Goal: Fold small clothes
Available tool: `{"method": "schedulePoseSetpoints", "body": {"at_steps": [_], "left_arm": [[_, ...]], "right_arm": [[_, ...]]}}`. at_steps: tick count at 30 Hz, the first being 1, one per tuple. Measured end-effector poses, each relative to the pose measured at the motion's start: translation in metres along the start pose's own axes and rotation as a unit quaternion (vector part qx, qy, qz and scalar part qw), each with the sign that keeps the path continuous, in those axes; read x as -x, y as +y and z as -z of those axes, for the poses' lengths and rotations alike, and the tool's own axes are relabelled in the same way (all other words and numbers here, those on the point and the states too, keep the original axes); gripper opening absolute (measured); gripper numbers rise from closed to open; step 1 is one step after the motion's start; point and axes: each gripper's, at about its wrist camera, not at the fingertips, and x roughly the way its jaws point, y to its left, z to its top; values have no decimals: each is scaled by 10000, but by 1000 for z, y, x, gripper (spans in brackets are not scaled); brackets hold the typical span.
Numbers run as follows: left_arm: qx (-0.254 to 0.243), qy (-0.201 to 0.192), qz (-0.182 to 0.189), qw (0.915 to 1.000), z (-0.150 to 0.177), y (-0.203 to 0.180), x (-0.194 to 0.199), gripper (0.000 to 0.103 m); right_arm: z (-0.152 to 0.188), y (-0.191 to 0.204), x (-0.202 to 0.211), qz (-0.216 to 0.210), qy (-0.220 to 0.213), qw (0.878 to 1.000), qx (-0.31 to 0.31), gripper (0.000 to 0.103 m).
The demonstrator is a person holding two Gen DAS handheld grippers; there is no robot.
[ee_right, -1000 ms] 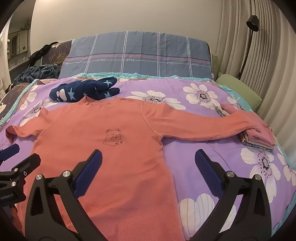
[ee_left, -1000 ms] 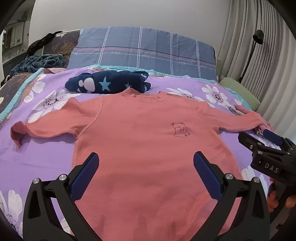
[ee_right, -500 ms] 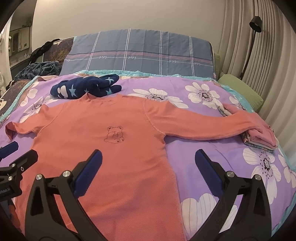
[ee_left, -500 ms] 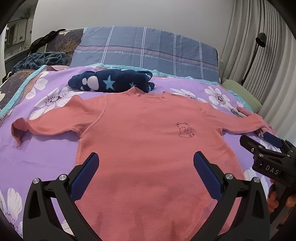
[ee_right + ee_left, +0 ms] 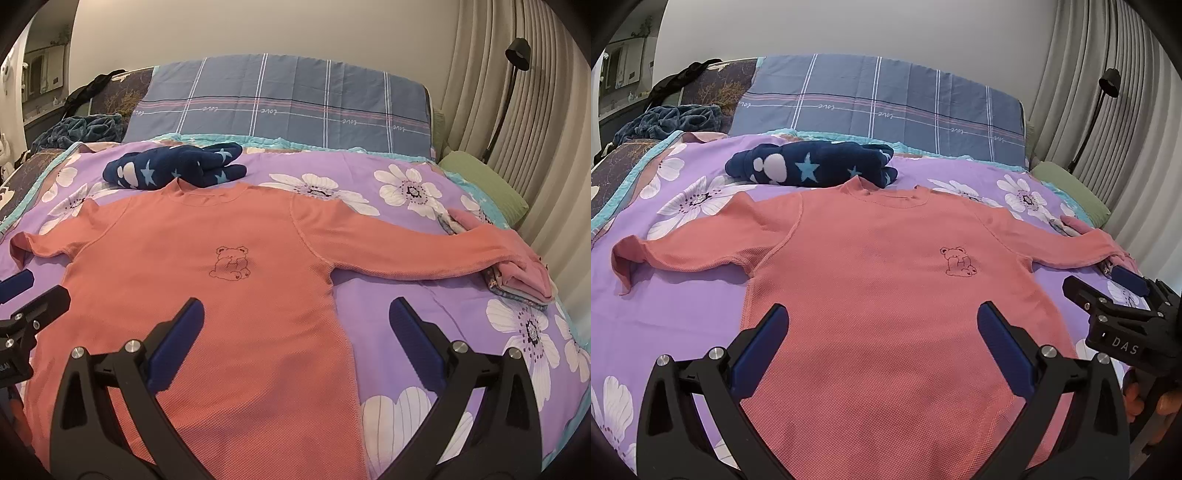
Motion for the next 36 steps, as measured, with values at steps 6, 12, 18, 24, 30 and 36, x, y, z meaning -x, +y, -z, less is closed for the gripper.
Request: {"method": "schedulePoseSetpoints", "body": {"at_steps": [6,12,18,24,30,36], "left_arm": [[4,29,-32,10000,0,1,-1,102],[7,35,-32,10000,0,1,-1,102],[-19,49,-18,10000,1,1,-2,102],[28,72,0,10000,4,5,-6,102],[163,177,-1,9997,5,15,-11,102],[592,286,-82,9978,4,48,-17,102]], "right_arm": [[1,3,0,-61,-5,10000,71,101],[1,1,-3,-195,98,9998,-14,101],[4,-1,-7,-216,168,9996,-68,101],[4,-1,-8,-81,134,9998,-82,101],[5,-5,-9,-53,140,9998,-139,101],[6,-10,-14,-171,270,9991,-281,101]]}}
